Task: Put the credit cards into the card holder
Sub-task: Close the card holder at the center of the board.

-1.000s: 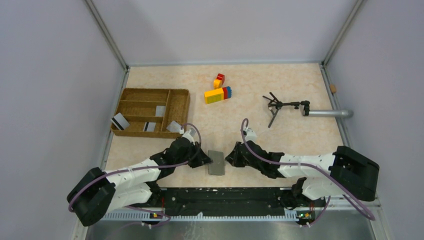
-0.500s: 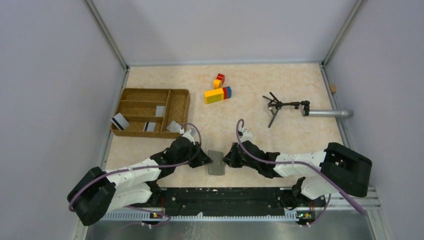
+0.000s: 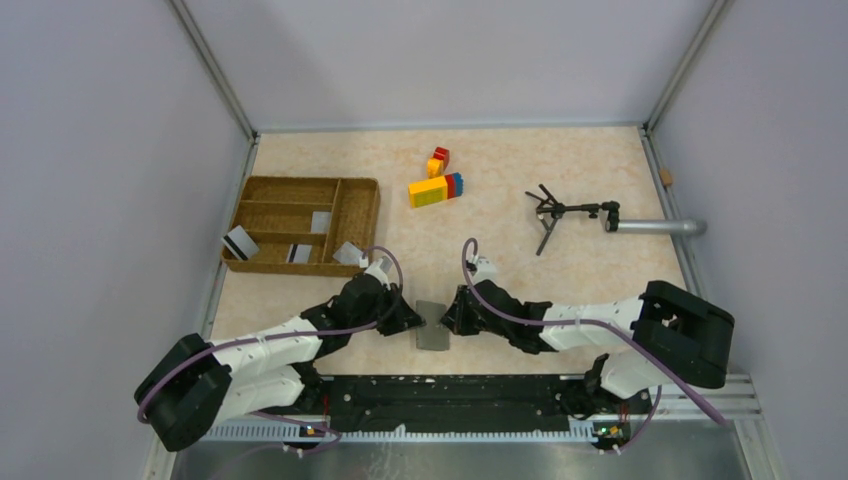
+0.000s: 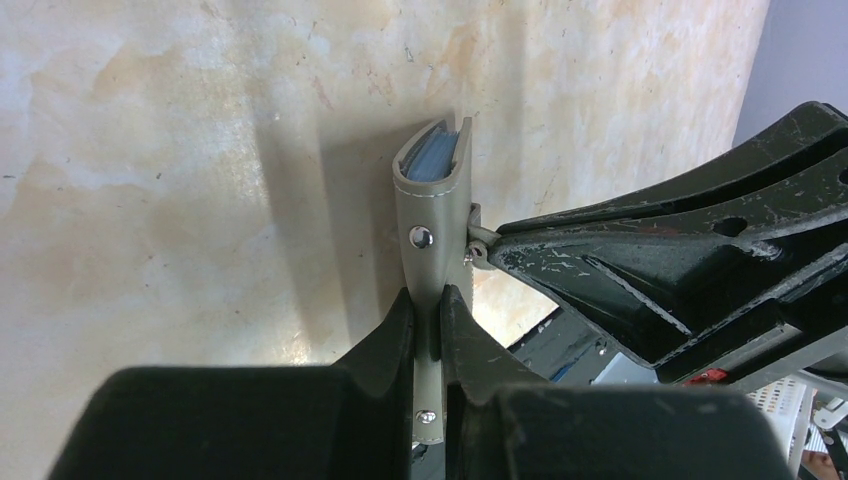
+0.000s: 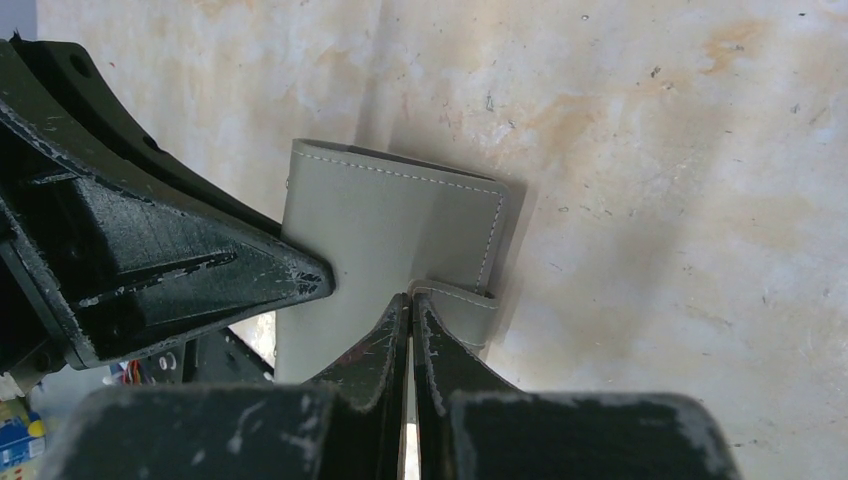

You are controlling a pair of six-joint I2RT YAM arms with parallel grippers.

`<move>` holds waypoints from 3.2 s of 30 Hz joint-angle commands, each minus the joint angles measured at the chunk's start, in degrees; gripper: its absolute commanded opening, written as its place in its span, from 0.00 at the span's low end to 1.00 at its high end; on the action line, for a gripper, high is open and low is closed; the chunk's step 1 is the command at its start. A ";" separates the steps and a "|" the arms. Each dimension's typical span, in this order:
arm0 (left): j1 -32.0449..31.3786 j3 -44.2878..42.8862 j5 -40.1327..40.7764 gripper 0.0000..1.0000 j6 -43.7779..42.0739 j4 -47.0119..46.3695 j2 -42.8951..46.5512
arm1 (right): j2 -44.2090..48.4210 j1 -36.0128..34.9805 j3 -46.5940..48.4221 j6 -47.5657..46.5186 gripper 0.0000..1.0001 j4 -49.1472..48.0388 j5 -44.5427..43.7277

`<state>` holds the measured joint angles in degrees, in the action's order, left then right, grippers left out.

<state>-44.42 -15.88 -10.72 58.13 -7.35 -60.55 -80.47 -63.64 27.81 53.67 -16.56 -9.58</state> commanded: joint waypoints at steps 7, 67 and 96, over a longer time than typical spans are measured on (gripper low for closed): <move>-0.43 -1.00 1.57 0.00 -1.44 1.20 -0.60 | -0.81 -1.41 3.41 -2.64 0.00 2.86 -0.18; -0.40 -0.83 2.89 0.00 0.35 2.48 0.27 | -6.59 -10.61 -7.33 20.10 0.00 -2.53 -11.33; -0.39 1.52 3.66 0.00 4.51 -1.52 -1.80 | -3.96 -15.59 -10.41 27.34 0.00 1.47 -21.17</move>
<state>-44.99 -13.69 -9.61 63.55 -8.21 -61.30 -85.08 -79.00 17.43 90.91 -31.22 -31.66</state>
